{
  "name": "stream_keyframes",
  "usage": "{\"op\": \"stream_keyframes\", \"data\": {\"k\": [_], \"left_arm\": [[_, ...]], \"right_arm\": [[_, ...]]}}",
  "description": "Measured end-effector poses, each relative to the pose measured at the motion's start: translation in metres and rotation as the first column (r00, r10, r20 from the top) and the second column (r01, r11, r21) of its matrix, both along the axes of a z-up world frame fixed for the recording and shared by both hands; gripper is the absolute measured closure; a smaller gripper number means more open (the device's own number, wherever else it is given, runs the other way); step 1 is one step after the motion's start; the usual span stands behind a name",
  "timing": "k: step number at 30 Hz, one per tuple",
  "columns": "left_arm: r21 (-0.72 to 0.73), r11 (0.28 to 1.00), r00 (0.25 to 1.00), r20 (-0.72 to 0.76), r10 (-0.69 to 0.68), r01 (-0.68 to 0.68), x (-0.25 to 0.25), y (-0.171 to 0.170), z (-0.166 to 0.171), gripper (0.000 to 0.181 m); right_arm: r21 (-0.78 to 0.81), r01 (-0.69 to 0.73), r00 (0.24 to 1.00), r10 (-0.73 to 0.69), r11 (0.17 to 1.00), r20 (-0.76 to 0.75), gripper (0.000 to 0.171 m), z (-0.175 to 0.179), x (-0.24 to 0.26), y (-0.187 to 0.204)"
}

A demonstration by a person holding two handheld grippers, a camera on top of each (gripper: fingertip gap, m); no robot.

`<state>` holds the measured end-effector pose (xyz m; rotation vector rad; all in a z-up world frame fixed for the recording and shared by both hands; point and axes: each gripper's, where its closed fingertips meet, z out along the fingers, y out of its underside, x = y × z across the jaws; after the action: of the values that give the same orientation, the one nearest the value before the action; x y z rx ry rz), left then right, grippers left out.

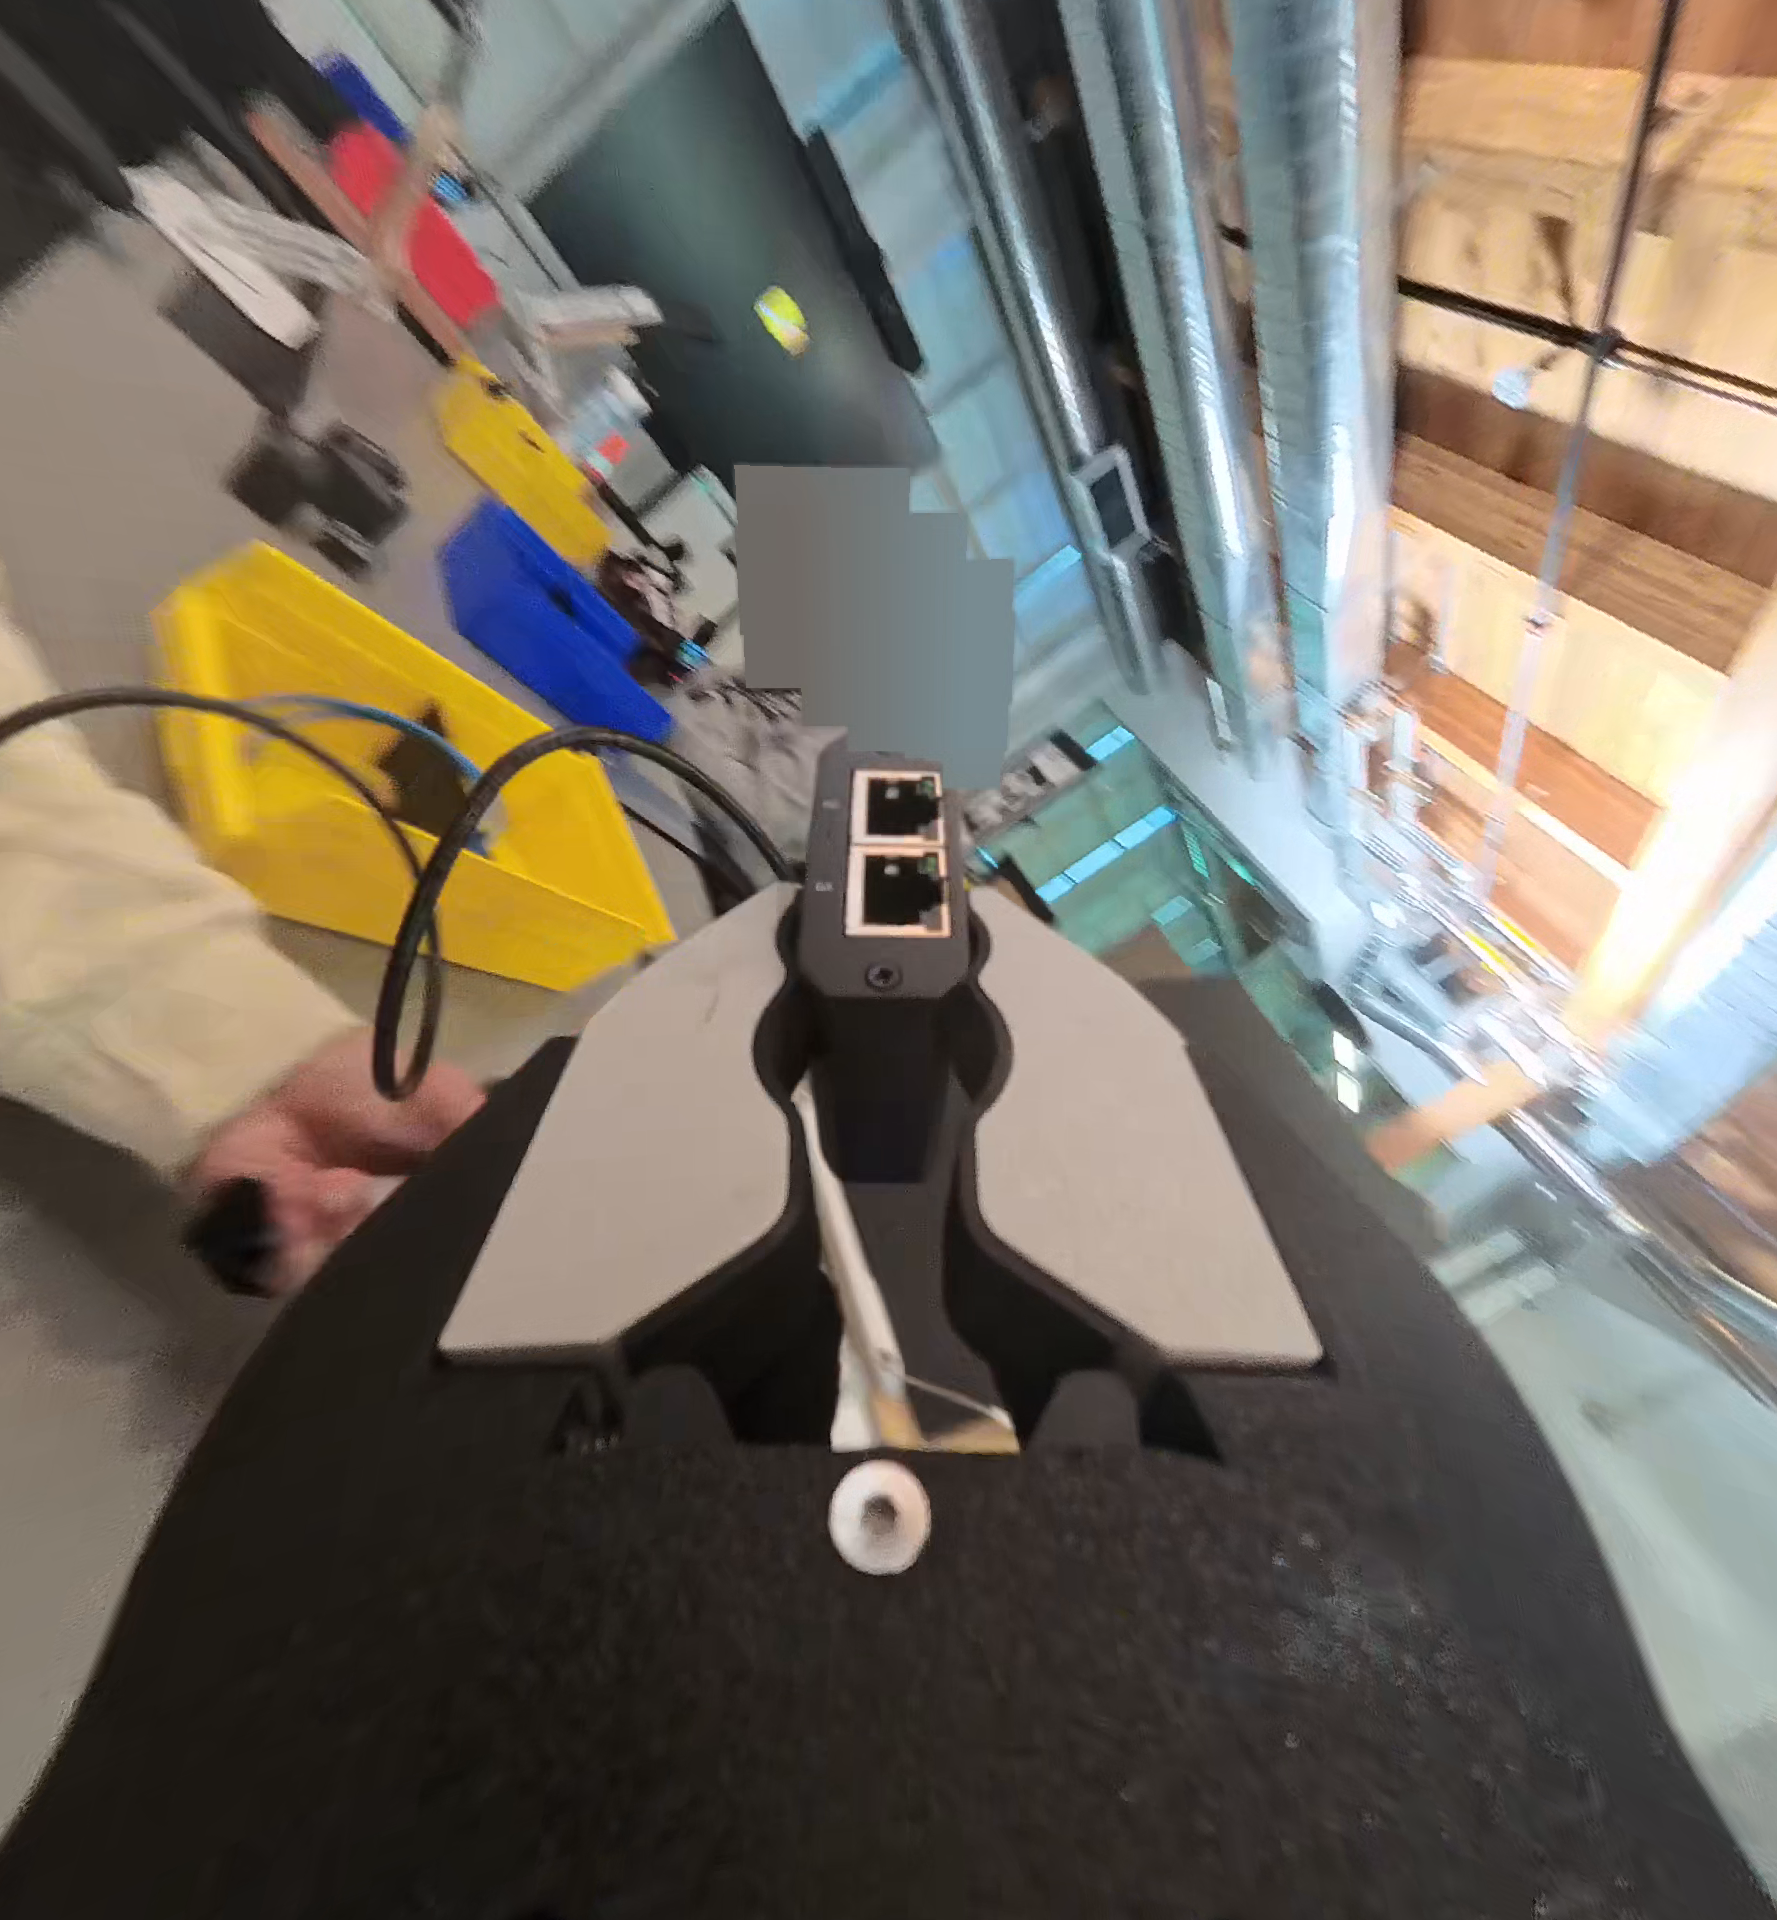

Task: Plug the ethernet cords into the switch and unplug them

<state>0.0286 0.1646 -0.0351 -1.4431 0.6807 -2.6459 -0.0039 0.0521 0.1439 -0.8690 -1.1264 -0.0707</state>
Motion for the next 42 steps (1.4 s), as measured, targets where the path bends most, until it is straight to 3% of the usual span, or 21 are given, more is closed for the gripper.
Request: {"op": "stream_keyframes", "data": {"k": [1, 4, 9, 13, 15, 19, 21, 23, 26, 28, 31, 33, 36, 39, 42], "left_arm": [[0.065, 0.998, 0.988, -0.151, 0.023, -0.013, 0.007, -0.006, -0.025, 0.170], [0.402, 0.915, 0.840, -0.506, 0.194, 0.031, 0.001, -0.035, -0.097, 0.168], [0.541, 0.837, 0.728, -0.607, 0.318, 0.085, -0.057, -0.099, -0.124, 0.157], [0.693, 0.720, 0.579, -0.574, 0.579, -0.032, -0.131, -0.102, -0.126, 0.156], [0.792, 0.604, 0.463, -0.503, 0.729, -0.089, -0.176, -0.089, -0.113, 0.155], [0.943, 0.312, 0.142, -0.295, 0.945, -0.119, -0.284, -0.047, -0.077, 0.155], [0.974, 0.223, -0.009, -0.223, 0.975, -0.028, -0.338, -0.026, -0.076, 0.151], [0.977, 0.179, -0.132, -0.163, 0.978, 0.115, -0.385, -0.008, -0.084, 0.148], [0.972, 0.189, -0.133, -0.170, 0.976, 0.142, -0.406, 0.002, -0.086, 0.149], [0.966, 0.230, -0.068, -0.223, 0.972, 0.119, -0.395, 0.008, -0.082, 0.152], [0.919, 0.366, -0.017, -0.367, 0.930, 0.145, -0.379, 0.026, -0.090, 0.150], [0.867, 0.488, 0.002, -0.491, 0.871, 0.104, -0.365, 0.042, -0.099, 0.135], [0.828, 0.560, 0.031, -0.560, 0.828, -0.014, -0.343, 0.072, -0.109, 0.113], [0.800, 0.599, -0.012, -0.599, 0.800, -0.024, -0.338, 0.088, -0.121, 0.125], [0.795, 0.606, 0.001, -0.606, 0.796, -0.020, -0.334, 0.090, -0.120, 0.155]], "right_arm": [[0.017, 0.077, 0.997, -0.077, 0.997, -0.017, 0.146, 0.008, 0.011, 0.007], [0.020, 0.264, 0.957, -0.259, 0.964, -0.134, 0.146, 0.030, 0.040, 0.030], [0.050, 0.311, 0.902, -0.278, 0.949, -0.332, 0.146, 0.071, 0.060, 0.034], [0.014, 0.318, 0.910, -0.301, 0.948, -0.284, 0.146, 0.072, 0.043, 0.053], [-0.064, 0.348, 0.917, -0.354, 0.935, -0.185, 0.146, 0.041, 0.022, 0.077], [-0.141, 0.420, 0.907, -0.418, 0.897, 0.045, 0.146, -0.060, -0.026, 0.119], [-0.157, 0.423, 0.905, -0.407, 0.892, 0.123, 0.146, -0.110, -0.048, 0.129], [-0.188, 0.398, 0.914, -0.371, 0.898, 0.165, 0.147, -0.159, -0.069, 0.132], [-0.177, 0.366, 0.925, -0.336, 0.913, 0.178, 0.147, -0.216, -0.089, 0.130], [-0.150, 0.341, 0.927, -0.305, 0.928, 0.220, 0.147, -0.242, -0.097, 0.127], [-0.134, 0.312, 0.933, -0.277, 0.940, 0.229, 0.147, -0.250, -0.104, 0.121], [-0.180, 0.291, 0.944, -0.251, 0.940, 0.213, 0.147, -0.255, -0.108, 0.117], [-0.161, 0.283, 0.944, -0.244, 0.946, 0.224, 0.147, -0.255, -0.108, 0.115], [-0.178, 0.281, 0.943, -0.237, 0.943, 0.232, 0.147, -0.258, -0.107, 0.116], [-0.204, 0.272, 0.948, -0.225, 0.941, 0.225, 0.147, -0.259, -0.107, 0.117]]}}
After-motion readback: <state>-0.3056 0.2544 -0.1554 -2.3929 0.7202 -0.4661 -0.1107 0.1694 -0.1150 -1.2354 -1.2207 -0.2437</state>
